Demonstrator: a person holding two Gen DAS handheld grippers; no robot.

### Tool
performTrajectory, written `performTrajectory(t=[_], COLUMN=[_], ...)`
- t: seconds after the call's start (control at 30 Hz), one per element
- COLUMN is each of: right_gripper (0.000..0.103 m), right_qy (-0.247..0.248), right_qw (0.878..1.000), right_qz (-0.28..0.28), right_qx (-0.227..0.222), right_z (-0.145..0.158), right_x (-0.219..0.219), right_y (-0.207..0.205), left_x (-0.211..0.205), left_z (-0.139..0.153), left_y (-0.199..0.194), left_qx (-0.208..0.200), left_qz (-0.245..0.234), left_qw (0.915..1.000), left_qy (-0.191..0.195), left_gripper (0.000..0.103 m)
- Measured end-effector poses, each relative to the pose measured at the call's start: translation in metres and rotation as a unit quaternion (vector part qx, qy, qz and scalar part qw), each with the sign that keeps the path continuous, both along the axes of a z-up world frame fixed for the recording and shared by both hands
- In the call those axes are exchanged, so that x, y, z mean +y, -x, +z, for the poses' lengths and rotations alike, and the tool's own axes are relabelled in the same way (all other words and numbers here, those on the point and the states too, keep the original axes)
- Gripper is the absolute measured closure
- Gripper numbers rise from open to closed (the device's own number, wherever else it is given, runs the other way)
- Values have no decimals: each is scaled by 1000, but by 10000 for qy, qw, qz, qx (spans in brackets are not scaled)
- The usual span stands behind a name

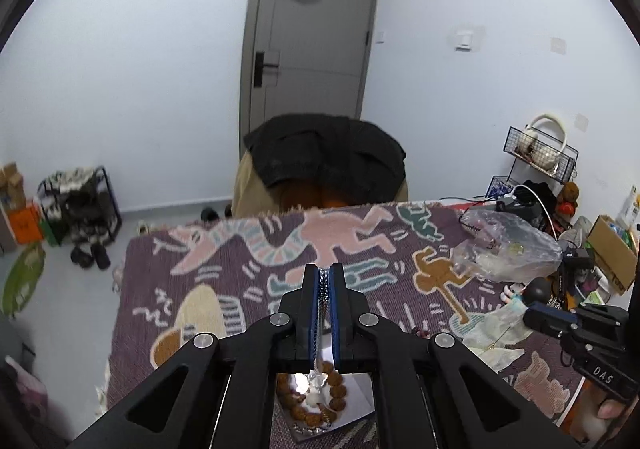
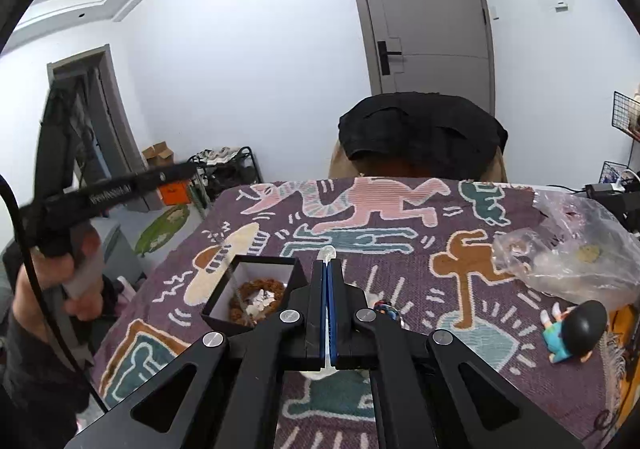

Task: Organize jewelry
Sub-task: 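Lower the chain into the box with the left tool while the right tool drops the pouch in, then reach the left tool to the multicolored beaded bracelet and grasp it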

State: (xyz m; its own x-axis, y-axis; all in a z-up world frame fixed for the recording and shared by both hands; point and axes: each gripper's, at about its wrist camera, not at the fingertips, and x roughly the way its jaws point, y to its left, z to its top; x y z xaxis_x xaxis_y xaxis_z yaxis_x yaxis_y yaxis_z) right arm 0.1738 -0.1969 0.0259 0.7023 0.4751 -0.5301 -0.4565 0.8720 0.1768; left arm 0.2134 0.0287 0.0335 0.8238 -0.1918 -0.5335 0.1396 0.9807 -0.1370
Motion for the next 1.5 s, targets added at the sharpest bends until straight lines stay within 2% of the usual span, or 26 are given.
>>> performTrajectory(t=[0.1, 0.13, 0.17, 0.2, 0.23, 0.27, 0.63, 0.77, 0.83, 0.87, 0.9, 0.93, 0.97, 1.13, 1.5], right_gripper=[101, 101, 101, 101, 101, 101, 101, 101, 95, 74, 37, 21, 10, 10, 10], right_qy=[-7, -8, -7, -2, 5, 14, 111, 85, 57, 64, 63, 51, -4, -23, -199], right_qw=[10000, 9999, 9999, 9998, 9998, 9997, 9981, 9982, 9983, 9983, 9983, 9985, 9991, 9993, 9944], right_qz=[73, 113, 147, 178, 204, 240, 601, 580, 554, 527, 487, 425, 318, 14, -648], right_qx=[16, 24, 28, 27, 22, 15, 46, 128, 195, 247, 319, 344, 297, 361, 810], right_z=[-1, -1, -1, -1, -1, 0, -2, -6, -9, -9, -10, -11, -11, -13, -35], right_x=[9, 14, 18, 22, 26, 31, 87, 103, 107, 108, 108, 106, 101, 75, 1], right_y=[-5, -7, -8, -10, -10, -12, -27, -34, -39, -40, -42, -42, -41, -38, -38], left_x=[9, 13, 16, 19, 23, 29, 69, 83, 89, 93, 95, 97, 98, 93, 43], left_z=[-13, -18, -22, -25, -27, -27, -42, -48, -50, -51, -52, -53, -53, -53, -61], left_y=[-6, -8, -8, -7, -4, 2, 28, 34, 36, 38, 39, 41, 42, 41, 38], left_qx=[258, 357, 411, 416, 361, 216, 200, 208, 222, 229, 232, 229, 222, 230, 346], left_qz=[-16, -37, -26, 10, 80, 164, 506, 654, 714, 753, 782, 812, 831, 819, 269], left_qw=[9994, 9988, 9982, 9980, 9979, 9979, 9964, 9953, 9946, 9941, 9938, 9934, 9931, 9930, 9958], left_qy=[231, 348, 433, 481, 531, 587, 654, 688, 722, 745, 759, 776, 796, 822, 805], left_gripper=[93, 80, 55, 41, 20, 15, 15, 14, 13, 10, 8, 6, 6, 6, 5])
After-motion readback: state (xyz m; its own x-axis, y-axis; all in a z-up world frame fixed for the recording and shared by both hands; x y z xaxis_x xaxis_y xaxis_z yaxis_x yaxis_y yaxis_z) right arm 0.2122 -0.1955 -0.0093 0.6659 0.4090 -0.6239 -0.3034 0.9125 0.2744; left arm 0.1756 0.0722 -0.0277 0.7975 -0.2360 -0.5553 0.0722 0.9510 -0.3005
